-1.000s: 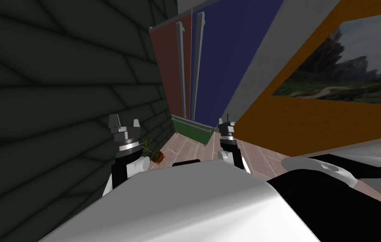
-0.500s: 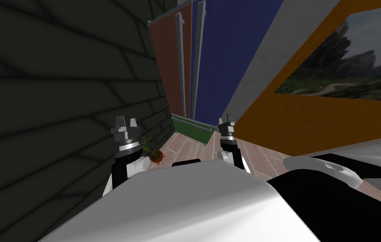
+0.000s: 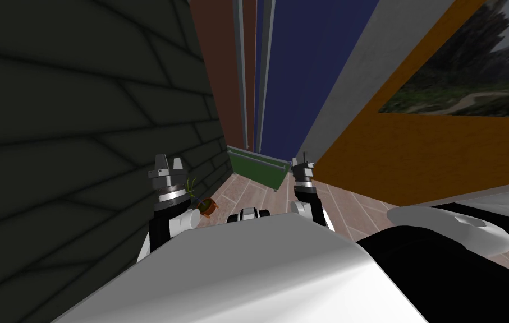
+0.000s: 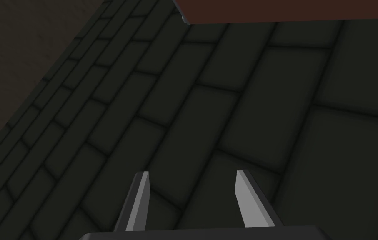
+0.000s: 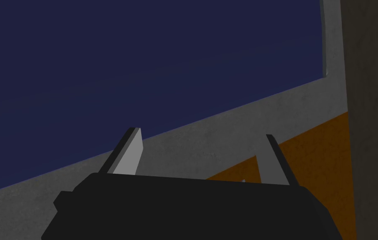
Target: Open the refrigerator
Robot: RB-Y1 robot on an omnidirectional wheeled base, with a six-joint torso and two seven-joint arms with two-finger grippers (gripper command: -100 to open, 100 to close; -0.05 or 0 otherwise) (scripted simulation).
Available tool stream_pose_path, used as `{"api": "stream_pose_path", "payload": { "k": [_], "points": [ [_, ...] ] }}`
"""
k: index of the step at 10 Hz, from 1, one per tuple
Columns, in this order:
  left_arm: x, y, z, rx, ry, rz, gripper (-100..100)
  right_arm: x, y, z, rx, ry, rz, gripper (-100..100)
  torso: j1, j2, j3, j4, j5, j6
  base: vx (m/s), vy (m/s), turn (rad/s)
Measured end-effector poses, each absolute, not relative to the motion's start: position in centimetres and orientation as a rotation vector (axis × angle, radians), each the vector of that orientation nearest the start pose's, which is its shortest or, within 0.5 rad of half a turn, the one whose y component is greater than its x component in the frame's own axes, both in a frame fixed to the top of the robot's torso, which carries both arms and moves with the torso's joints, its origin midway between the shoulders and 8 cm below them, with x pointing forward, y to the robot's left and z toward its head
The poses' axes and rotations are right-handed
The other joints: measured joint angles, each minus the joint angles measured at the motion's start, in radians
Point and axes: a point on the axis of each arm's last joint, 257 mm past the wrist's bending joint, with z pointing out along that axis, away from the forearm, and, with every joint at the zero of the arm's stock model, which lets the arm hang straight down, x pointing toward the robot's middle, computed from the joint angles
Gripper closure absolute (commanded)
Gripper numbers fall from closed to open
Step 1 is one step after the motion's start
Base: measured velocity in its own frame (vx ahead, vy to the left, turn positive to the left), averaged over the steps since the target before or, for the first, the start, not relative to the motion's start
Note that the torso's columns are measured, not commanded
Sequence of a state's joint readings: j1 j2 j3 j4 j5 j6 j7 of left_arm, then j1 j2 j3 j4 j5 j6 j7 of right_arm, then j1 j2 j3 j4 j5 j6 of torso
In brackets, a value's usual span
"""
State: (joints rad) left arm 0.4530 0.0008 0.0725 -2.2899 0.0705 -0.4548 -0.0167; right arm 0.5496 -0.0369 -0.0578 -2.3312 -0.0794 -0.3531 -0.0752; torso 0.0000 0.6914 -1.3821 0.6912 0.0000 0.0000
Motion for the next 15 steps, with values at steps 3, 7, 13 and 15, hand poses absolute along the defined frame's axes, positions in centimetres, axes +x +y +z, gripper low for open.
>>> {"api": "stream_pose_path", "payload": {
  "k": [3,7,13,15],
  "points": [
    [34.7,30.7,3.7,-0.680,0.562,-1.278,0,36.5,-30.4,-4.2,0.838,0.836,1.214,-100,-0.002,0.044,-0.094,0.045,-0.001,0.000,0.052,-0.059,0.096],
    [34.7,30.7,3.7,-0.680,0.562,-1.279,0,38.2,-30.4,-9.3,0.862,1.000,1.097,-100,0.000,0.047,-0.093,0.047,0.000,0.000,0.038,-0.042,0.070],
    [34.7,30.7,3.7,-0.680,0.562,-1.279,0,39.2,-30.1,-18.5,0.903,1.261,0.886,-100,-0.001,0.046,-0.094,0.047,0.000,0.000,0.043,-0.058,0.089],
    [34.7,30.7,3.7,-0.680,0.562,-1.279,0,38.9,-30.7,-21.9,0.904,1.358,0.799,-100,-0.001,0.046,-0.094,0.047,0.000,0.000,0.046,-0.066,0.097]
  ]
}}
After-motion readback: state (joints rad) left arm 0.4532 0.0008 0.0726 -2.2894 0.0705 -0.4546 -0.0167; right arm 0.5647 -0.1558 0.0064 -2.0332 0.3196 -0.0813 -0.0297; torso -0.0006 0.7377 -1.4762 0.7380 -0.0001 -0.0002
